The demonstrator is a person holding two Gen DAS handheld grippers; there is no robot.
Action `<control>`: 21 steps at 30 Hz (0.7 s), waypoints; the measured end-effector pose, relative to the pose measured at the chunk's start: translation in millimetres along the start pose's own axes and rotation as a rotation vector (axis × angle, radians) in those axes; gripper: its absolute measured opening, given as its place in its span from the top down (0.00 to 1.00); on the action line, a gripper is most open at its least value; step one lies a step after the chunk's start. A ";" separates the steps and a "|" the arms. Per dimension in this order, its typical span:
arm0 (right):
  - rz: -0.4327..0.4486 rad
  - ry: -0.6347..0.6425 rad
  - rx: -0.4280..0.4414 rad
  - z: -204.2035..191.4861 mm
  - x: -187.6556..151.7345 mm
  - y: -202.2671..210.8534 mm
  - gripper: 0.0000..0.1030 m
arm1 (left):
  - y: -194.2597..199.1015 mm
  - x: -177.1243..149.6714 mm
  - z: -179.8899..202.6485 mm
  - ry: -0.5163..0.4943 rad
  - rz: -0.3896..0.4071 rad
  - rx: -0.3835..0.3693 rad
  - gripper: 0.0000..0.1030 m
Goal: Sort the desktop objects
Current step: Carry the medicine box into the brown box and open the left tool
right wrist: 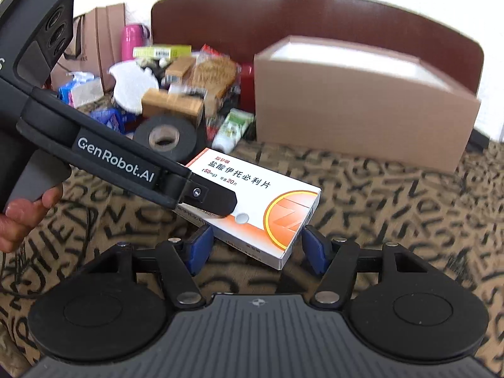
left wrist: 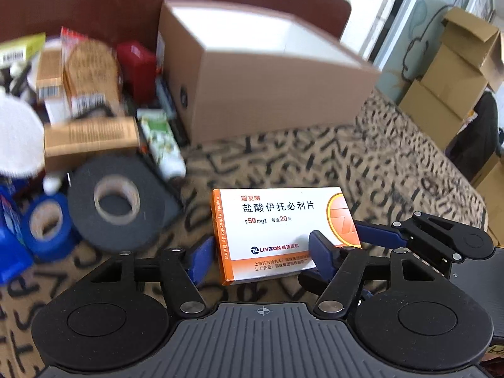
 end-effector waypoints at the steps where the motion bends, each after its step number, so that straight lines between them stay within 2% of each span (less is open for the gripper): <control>1: 0.014 0.009 -0.004 1.3 6.5 1.5 0.35 | 3.8 6.7 1.1 -0.004 0.019 0.000 0.35; 13: 0.219 0.081 -0.071 24.9 116.0 9.6 0.34 | 37.6 123.3 8.1 -0.045 0.264 0.025 0.34; 17: 0.240 0.093 -0.085 35.3 150.7 -8.5 0.34 | 28.2 163.5 2.2 -0.033 0.291 0.035 0.34; 21: 0.196 0.112 -0.098 50.3 173.5 -41.8 0.34 | -0.4 193.1 -10.4 0.015 0.263 0.030 0.33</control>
Point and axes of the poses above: each gripper's, at about its wrist camera, not at the fingertips, and y roughly against the way its jaws point, z to its right, x to its top, the point moved 7 cm from there along -y, roughly the way its jaws point, and after that the axes turned 2 degrees about -y, right-handed, at the moved point
